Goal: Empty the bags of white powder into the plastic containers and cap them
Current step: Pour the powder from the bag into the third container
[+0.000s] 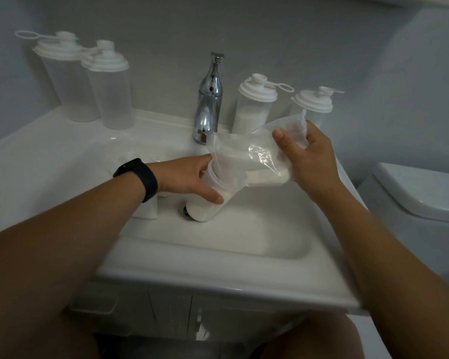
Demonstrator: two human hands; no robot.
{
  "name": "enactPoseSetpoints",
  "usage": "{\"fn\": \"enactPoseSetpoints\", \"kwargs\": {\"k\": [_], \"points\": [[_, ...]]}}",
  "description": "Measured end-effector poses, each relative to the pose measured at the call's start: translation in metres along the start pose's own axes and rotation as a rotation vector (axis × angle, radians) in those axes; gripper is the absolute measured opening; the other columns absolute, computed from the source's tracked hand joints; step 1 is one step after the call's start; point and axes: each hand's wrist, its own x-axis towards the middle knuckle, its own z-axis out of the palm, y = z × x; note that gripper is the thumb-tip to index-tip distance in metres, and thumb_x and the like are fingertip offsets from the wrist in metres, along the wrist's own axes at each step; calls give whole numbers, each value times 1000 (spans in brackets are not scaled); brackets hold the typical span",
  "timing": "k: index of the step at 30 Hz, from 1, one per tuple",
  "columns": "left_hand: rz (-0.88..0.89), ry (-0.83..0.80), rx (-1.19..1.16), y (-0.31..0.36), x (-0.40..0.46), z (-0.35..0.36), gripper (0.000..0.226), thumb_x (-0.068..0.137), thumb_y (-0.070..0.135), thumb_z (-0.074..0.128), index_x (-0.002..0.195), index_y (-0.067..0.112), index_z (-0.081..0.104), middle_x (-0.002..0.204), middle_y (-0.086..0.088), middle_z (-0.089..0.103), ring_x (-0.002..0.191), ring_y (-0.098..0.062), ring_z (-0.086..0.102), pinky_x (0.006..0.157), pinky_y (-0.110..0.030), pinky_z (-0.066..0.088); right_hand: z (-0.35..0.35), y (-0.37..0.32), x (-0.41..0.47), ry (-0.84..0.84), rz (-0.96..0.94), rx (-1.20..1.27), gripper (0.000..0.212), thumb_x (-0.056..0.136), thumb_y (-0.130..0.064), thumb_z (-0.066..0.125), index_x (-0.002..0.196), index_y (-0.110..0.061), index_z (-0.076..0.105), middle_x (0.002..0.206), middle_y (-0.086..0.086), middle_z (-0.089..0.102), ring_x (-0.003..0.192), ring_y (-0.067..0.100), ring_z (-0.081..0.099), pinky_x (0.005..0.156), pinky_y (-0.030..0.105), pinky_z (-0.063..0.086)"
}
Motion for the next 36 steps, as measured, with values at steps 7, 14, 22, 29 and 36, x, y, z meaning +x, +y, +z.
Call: {"fn": "enactPoseSetpoints", "kwargs": {"k": [7, 14, 22, 29, 36], "points": [[-1, 4, 3, -1, 1, 0, 73, 78, 18, 89, 134, 38, 47, 124, 27, 63, 105, 19, 60, 85, -3, 46, 1, 0, 0, 7, -2, -11, 21, 92, -39, 75, 104, -22, 72, 96, -4, 77, 93, 17, 74, 91, 44, 59], [-3, -3, 10, -1, 1, 0, 75, 78, 20, 89, 138, 36, 47, 125, 26, 63, 106, 18, 60, 84, -3, 46, 1, 0, -1, -1, 8, -20, 22, 91, -40, 75, 105, -23, 71, 98, -3, 77, 94, 17, 74, 91, 47, 59], [2, -7, 16, -2, 1, -1, 74, 78, 21, 88, 136, 40, 46, 125, 27, 63, 107, 19, 59, 84, -2, 46, 1, 1, 0, 5, -4, -14, 19, 91, -40, 76, 102, -25, 71, 97, -1, 77, 93, 20, 74, 91, 48, 59], [-1, -5, 7, -3, 2, 0, 76, 76, 23, 90, 137, 37, 47, 126, 24, 65, 112, 12, 61, 89, -10, 48, 0, 0, 0, 25, 2, 3, 20, 92, -37, 75, 105, -22, 71, 96, -5, 77, 93, 16, 74, 90, 41, 59], [-2, -5, 18, -3, 2, -1, 78, 75, 26, 90, 139, 39, 47, 128, 25, 64, 115, 10, 60, 97, -15, 47, 0, 0, 0, 15, -1, -17, 21, 92, -39, 75, 105, -23, 71, 97, -5, 77, 93, 16, 74, 90, 42, 60]]}}
